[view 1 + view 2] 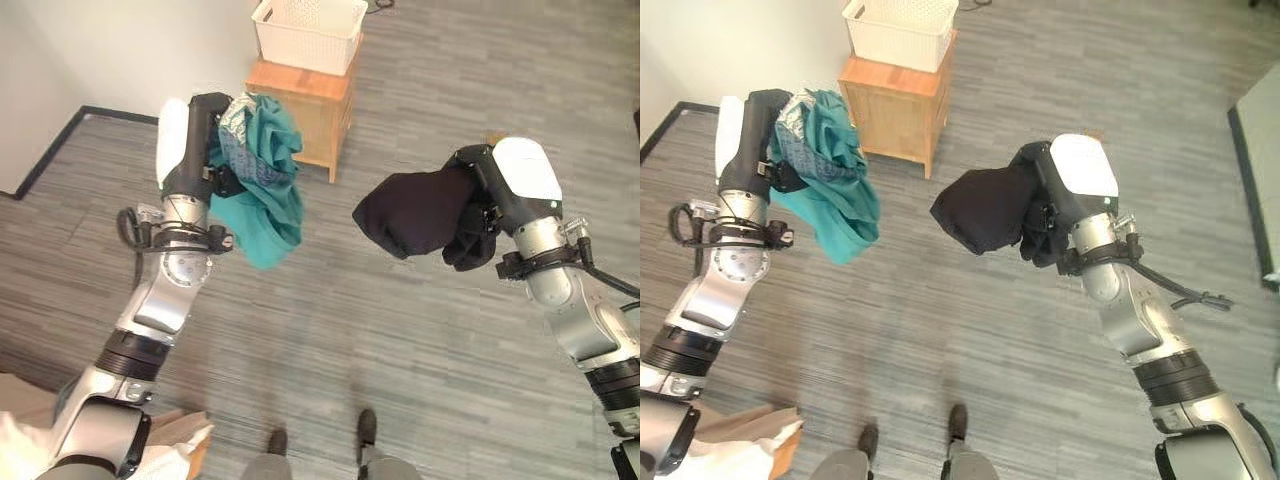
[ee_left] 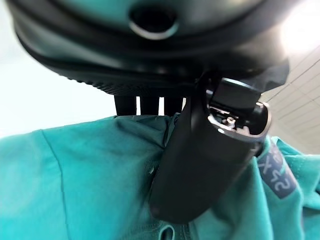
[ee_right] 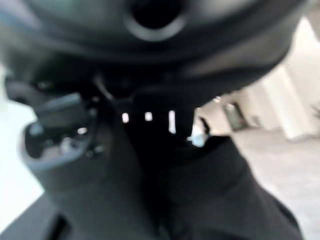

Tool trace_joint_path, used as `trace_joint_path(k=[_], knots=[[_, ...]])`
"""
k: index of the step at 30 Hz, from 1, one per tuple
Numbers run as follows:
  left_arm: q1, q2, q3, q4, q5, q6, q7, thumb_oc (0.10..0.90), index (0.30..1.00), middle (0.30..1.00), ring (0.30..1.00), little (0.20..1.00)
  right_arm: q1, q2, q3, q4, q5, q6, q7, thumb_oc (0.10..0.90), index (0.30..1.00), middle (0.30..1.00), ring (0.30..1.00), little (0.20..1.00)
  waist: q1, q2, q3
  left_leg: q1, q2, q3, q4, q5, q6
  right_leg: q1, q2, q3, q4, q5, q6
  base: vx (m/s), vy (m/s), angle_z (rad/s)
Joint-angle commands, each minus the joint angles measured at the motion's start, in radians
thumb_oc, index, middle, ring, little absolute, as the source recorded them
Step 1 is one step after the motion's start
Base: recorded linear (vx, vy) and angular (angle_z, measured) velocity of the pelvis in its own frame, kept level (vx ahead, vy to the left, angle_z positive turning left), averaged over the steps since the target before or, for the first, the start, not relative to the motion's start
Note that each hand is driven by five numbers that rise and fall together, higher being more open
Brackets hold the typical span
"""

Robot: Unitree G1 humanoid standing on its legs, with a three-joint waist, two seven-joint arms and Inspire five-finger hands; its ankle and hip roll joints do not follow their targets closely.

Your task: Pick up bed clothes into laundry basket.

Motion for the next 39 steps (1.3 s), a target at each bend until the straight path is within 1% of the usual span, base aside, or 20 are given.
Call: trace_joint_path(k=[1,11,12,18,20,21,22,23,24,25,26,27,28,31,32,33,35,37,38,39], knots=[[-0.149,0.022,0.009,0.055,0.064,-0.061,0.078,0.400,0.300,0.300,0.300,0.300,-0.066,-0.067,0.062,-0.082,-0.019,-0.065,-0.059,0.400,0.300,0.300,0.300,0.300,0.018,-0.008,-0.260,0.012,-0.029,-0.055,0.002,-0.132,0.022,0.006,-0.131,-0.062,0.004,-0.096,0.171,0.02,0.011,0.16],[-0.156,0.049,-0.001,0.092,0.093,-0.057,0.073,0.400,0.300,0.300,0.300,0.300,-0.035,-0.064,0.046,-0.087,-0.021,-0.071,-0.056,0.400,0.300,0.300,0.300,0.300,0.015,0.001,-0.270,-0.003,-0.031,-0.087,0.002,-0.130,0.017,0.021,-0.130,-0.089,0.004,-0.113,0.165,0.02,0.011,0.26],[0.386,-0.032,0.257,0.039,-0.361,-0.140,-0.173,0.400,0.300,0.300,0.300,0.300,0.461,0.072,-0.381,0.120,0.421,-0.025,0.024,0.400,0.300,0.300,0.300,0.300,-0.113,-0.060,-0.231,-0.002,0.175,0.336,0.147,-0.092,-0.072,0.144,-0.106,-0.300,0.101,-0.246,0.068,0.00,0.069,0.23],[0.307,0.044,0.209,0.026,-0.313,-0.128,-0.212,0.400,0.300,0.300,0.300,0.300,0.357,0.039,-0.324,0.132,0.392,-0.027,0.033,0.400,0.300,0.300,0.300,0.300,-0.109,-0.059,-0.265,0.043,0.086,0.342,0.059,-0.125,-0.024,0.111,-0.169,-0.275,0.116,-0.175,0.129,0.00,0.191,-0.07],[0.274,0.053,0.188,0.036,-0.307,-0.129,-0.215,0.400,0.300,0.300,0.300,0.300,0.310,0.027,-0.293,0.141,0.370,-0.035,0.027,0.400,0.300,0.300,0.300,0.300,-0.105,-0.061,-0.251,0.057,0.061,0.349,0.039,-0.130,-0.002,0.059,-0.213,-0.260,0.236,-0.118,0.164,-0.03,0.200,-0.29],[0.271,0.054,0.188,0.038,-0.307,-0.130,-0.215,0.400,0.300,0.300,0.300,0.300,0.306,0.027,-0.291,0.143,0.370,-0.035,0.027,0.400,0.300,0.300,0.300,0.300,-0.104,-0.064,-0.252,0.050,0.057,0.351,0.039,-0.125,0.001,0.051,-0.218,-0.257,0.238,-0.113,0.164,-0.03,0.175,-0.21],[0.252,0.061,0.174,0.051,-0.311,-0.129,-0.207,0.400,0.300,0.300,0.300,0.300,0.256,0.011,-0.265,0.142,0.350,-0.041,0.016,0.400,0.300,0.300,0.300,0.300,-0.109,-0.055,-0.224,0.067,0.054,0.358,0.039,-0.129,0.018,-0.002,-0.257,-0.249,0.372,-0.027,0.198,0.02,0.182,-0.17],[0.249,0.077,0.175,0.053,-0.307,-0.128,-0.204,0.400,0.300,0.300,0.300,0.300,0.235,0.001,-0.259,0.135,0.333,-0.045,0.008,0.400,0.300,0.300,0.300,0.300,-0.112,-0.043,-0.216,0.080,0.064,0.363,0.032,-0.131,0.022,-0.036,-0.264,-0.261,0.430,-0.012,0.199,0.23,0.260,-0.22],[0.226,0.097,0.173,0.052,-0.290,-0.129,-0.191,0.400,0.300,0.300,0.300,0.300,0.197,-0.014,-0.248,0.122,0.329,-0.048,0.000,0.400,0.300,0.300,0.300,0.300,-0.131,-0.037,-0.202,0.124,0.062,0.367,0.013,-0.154,0.018,-0.109,-0.250,-0.273,0.448,-0.057,0.177,0.23,0.159,-0.16],[0.223,0.097,0.173,0.053,-0.290,-0.129,-0.190,0.400,0.300,0.300,0.300,0.300,0.194,-0.014,-0.247,0.123,0.329,-0.047,0.000,0.400,0.300,0.300,0.300,0.300,-0.132,-0.037,-0.202,0.121,0.063,0.367,0.012,-0.150,0.018,-0.110,-0.249,-0.275,0.444,-0.054,0.175,0.47,0.032,-0.20],[0.215,0.092,0.170,0.046,-0.274,-0.138,-0.182,0.400,0.300,0.300,0.300,0.300,0.199,-0.022,-0.251,0.106,0.336,-0.058,-0.007,0.400,0.300,0.300,0.300,0.300,-0.157,-0.047,-0.190,0.158,0.048,0.352,0.008,-0.170,0.002,-0.161,-0.220,-0.298,0.306,-0.083,0.157,0.30,-0.055,-0.07],[0.215,0.092,0.168,0.046,-0.273,-0.138,-0.182,0.400,0.300,0.300,0.300,0.300,0.202,-0.021,-0.253,0.105,0.336,-0.058,-0.007,0.400,0.300,0.300,0.300,0.300,-0.157,-0.041,-0.189,0.163,0.056,0.351,0.011,-0.179,-0.001,-0.151,-0.211,-0.302,0.298,-0.086,0.159,0.43,-0.116,0.01],[0.209,0.089,0.170,0.042,-0.271,-0.141,-0.176,0.400,0.300,0.300,0.300,0.300,0.205,-0.022,-0.259,0.089,0.340,-0.063,-0.011,0.400,0.300,0.300,0.300,0.300,-0.169,-0.054,-0.182,0.185,0.052,0.348,0.006,-0.184,-0.012,-0.189,-0.223,-0.315,0.214,-0.066,0.159,0.30,-0.122,0.22],[0.189,0.085,0.185,0.044,-0.260,-0.153,-0.151,0.400,0.300,0.300,0.300,0.300,0.220,-0.007,-0.281,0.047,0.331,-0.074,-0.020,0.400,0.300,0.300,0.300,0.300,-0.196,-0.048,-0.175,0.252,0.093,0.339,0.003,-0.235,-0.051,-0.251,-0.246,-0.332,0.060,-0.017,0.195,0.40,-0.149,0.31],[0.187,0.084,0.185,0.045,-0.257,-0.155,-0.148,0.400,0.300,0.300,0.300,0.300,0.223,-0.006,-0.284,0.041,0.328,-0.072,-0.020,0.400,0.300,0.300,0.300,0.300,-0.199,-0.051,-0.171,0.247,0.092,0.350,0.005,-0.227,-0.054,-0.255,-0.251,-0.349,0.064,-0.006,0.188,0.48,-0.177,0.44],[0.170,0.089,0.184,0.052,-0.253,-0.163,-0.130,0.400,0.300,0.300,0.300,0.300,0.232,-0.010,-0.295,0.007,0.305,-0.076,-0.026,0.400,0.300,0.300,0.300,0.300,-0.231,-0.048,-0.178,0.301,0.115,0.336,0.002,-0.271,-0.072,-0.287,-0.263,-0.300,0.051,0.001,0.201,0.49,-0.172,0.42],[0.163,0.086,0.180,0.054,-0.265,-0.173,-0.132,0.400,0.300,0.300,0.300,0.300,0.243,-0.018,-0.311,-0.018,0.294,-0.073,-0.024,0.400,0.300,0.300,0.300,0.300,-0.249,-0.065,-0.189,0.344,0.109,0.333,0.008,-0.296,-0.086,-0.267,-0.266,-0.283,0.068,0.021,0.187,0.61,-0.208,0.52],[0.181,0.075,0.185,0.039,-0.266,-0.172,-0.133,0.400,0.300,0.300,0.300,0.300,0.248,-0.011,-0.313,-0.036,0.288,-0.074,-0.025,0.400,0.300,0.300,0.300,0.300,-0.257,-0.063,-0.199,0.355,0.122,0.324,0.032,-0.293,-0.095,-0.255,-0.260,-0.283,0.084,0.024,0.180,0.41,-0.189,0.42],[0.241,0.041,0.211,0.002,-0.298,-0.181,-0.145,0.400,0.300,0.300,0.300,0.300,0.253,0.001,-0.320,-0.080,0.279,-0.079,-0.020,0.400,0.300,0.300,0.300,0.300,-0.258,-0.039,-0.213,0.333,0.190,0.305,0.174,-0.184,-0.123,-0.221,-0.215,-0.282,0.104,0.008,0.147,0.30,-0.205,0.50],[0.245,0.041,0.214,-0.001,-0.298,-0.180,-0.146,0.400,0.300,0.300,0.300,0.300,0.254,0.002,-0.320,-0.082,0.278,-0.077,-0.019,0.400,0.300,0.300,0.300,0.300,-0.265,-0.040,-0.216,0.326,0.192,0.299,0.175,-0.179,-0.126,-0.223,-0.216,-0.288,0.103,0.008,0.143,0.46,-0.340,0.42]])
